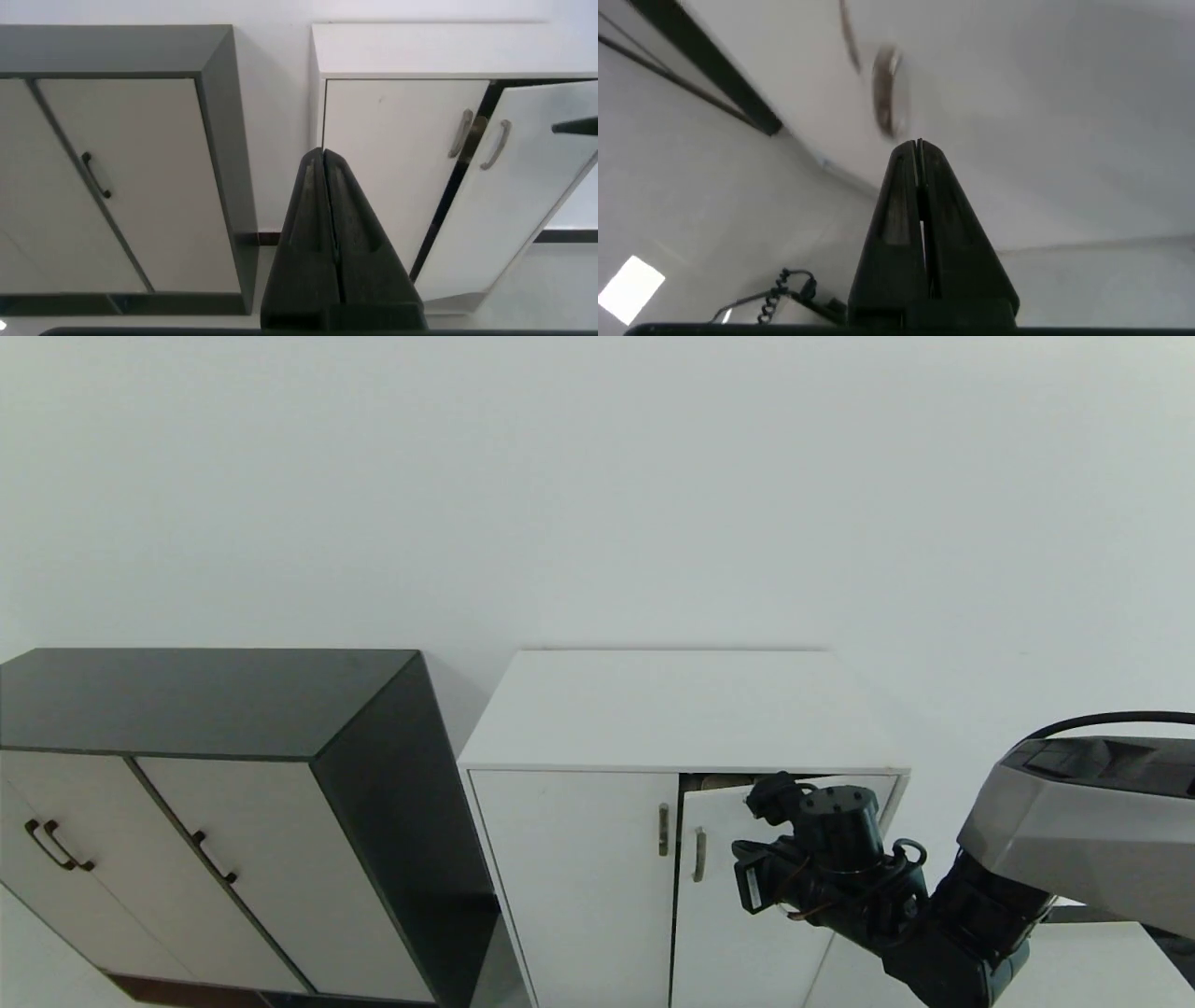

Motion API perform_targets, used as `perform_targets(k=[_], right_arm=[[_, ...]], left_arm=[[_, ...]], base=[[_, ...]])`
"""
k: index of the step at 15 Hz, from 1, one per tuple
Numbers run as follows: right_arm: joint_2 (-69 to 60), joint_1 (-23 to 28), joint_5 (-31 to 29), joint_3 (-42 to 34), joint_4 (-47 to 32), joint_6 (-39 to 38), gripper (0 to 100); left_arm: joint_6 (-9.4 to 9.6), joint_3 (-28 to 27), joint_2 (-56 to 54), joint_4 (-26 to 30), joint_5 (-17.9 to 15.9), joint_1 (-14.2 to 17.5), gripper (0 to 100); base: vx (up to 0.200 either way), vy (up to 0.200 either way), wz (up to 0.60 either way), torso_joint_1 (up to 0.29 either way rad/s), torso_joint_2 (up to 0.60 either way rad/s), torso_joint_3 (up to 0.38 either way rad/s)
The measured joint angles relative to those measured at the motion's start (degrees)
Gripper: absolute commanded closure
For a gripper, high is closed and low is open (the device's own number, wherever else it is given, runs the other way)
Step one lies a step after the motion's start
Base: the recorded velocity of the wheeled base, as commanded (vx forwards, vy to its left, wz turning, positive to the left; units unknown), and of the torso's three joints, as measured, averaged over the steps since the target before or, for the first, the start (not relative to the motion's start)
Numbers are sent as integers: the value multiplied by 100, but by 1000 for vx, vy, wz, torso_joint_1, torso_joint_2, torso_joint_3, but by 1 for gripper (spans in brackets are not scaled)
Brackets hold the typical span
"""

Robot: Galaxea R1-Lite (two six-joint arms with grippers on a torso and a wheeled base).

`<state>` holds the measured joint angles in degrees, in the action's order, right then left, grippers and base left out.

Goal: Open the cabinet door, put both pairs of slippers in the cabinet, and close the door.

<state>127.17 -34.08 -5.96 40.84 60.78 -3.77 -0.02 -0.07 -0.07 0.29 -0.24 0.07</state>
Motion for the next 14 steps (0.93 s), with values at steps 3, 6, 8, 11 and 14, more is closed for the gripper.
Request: perform_targets(k=[3,6,8,11,14], right_arm=[[174,88,2,351,-7,-2,100],[434,126,2,819,-11,-2,100],[571,138,0,1048,-27,7,100],[762,189,0,1396,-87,7,100],[916,215,0,1687,-233,7,100]], left_arm=[[0,0,0,-5,-2,2,100],[-2,0,0,-5,-2,0,100],[-2,0,0,-5,-2,0,100],[-7,0,0,-5,-2,-5,100],[-7,5,0,-5,0,2,100]], base=[[0,0,0,0,0,0],[0,0,0,0,0,0],[0,0,0,0,0,0],[0,0,0,0,0,0],[0,0,0,0,0,0]])
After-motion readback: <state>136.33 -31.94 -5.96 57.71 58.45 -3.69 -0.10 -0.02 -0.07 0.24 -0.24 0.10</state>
